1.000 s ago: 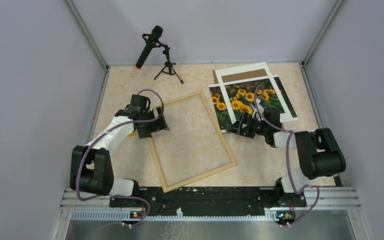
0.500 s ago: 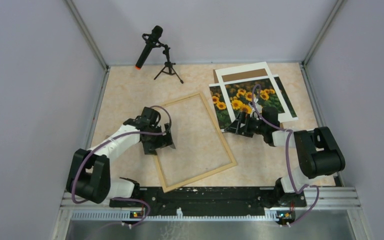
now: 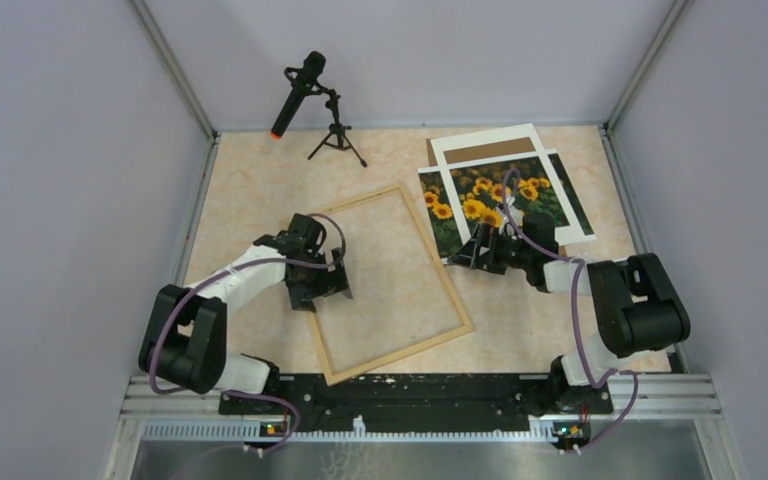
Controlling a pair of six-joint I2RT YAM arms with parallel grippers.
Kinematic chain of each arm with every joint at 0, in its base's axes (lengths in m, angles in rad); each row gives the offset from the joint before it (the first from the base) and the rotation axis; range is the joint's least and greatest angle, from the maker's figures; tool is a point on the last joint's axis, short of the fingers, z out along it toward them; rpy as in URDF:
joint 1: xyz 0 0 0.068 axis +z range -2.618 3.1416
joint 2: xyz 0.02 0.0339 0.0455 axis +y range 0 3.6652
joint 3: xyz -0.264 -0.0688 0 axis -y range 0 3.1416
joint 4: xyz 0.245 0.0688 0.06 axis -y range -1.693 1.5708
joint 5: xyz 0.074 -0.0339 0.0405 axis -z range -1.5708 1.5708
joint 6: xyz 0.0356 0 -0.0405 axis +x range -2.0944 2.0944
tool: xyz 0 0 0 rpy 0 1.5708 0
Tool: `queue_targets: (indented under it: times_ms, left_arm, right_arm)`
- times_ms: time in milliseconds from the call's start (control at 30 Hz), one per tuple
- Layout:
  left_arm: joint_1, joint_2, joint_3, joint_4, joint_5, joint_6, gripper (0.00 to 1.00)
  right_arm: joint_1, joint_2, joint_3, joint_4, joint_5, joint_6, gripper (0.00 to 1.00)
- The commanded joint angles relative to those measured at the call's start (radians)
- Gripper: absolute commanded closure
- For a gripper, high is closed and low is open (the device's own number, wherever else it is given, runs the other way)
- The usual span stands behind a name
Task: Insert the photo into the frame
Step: Place the photo frame item in the photo frame.
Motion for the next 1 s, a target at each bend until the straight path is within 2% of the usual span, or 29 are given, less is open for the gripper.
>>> queue_targets:
  times_ms: [0,267,367,500,667,833,967]
  left_arm:
    - [-0.007,-0.014,0.032,-0.012,-0.021,0.016,0.02]
    - [-0.008,-0.187,0.208,-0.114,-0.081,0.110,0.02]
    - [-0.007,-0.241,0.276,-0.094,-0.088,0.158,0.02]
    - [-0.007,-0.282,0.351,0.022,-0.073,0.218,0.02]
    - [-0.007,-0.256,0.451,0.163,0.026,0.251,0.02]
    - [-0.007,-0.174,0.503,0.212,0.161,0.305,0.02]
    - [-0.021,-0.140,0.461,0.210,0.071,0.320,0.02]
  right_arm:
    - [0.017,0.030,-0.002,-0.106,0.067,-0.044,0.01]
    - [0.018,0.024,-0.004,-0.108,0.102,-0.052,0.01]
    - [0.017,0.020,0.001,-0.127,0.129,-0.049,0.01]
    - [0.017,-0.017,0.021,-0.200,0.134,-0.040,0.01]
    - [0.017,-0.126,0.055,-0.367,0.206,-0.049,0.01]
    - [0.016,-0.201,0.112,-0.547,0.326,-0.075,0.01]
    - [0.022,-0.226,0.145,-0.568,0.314,-0.036,0.01]
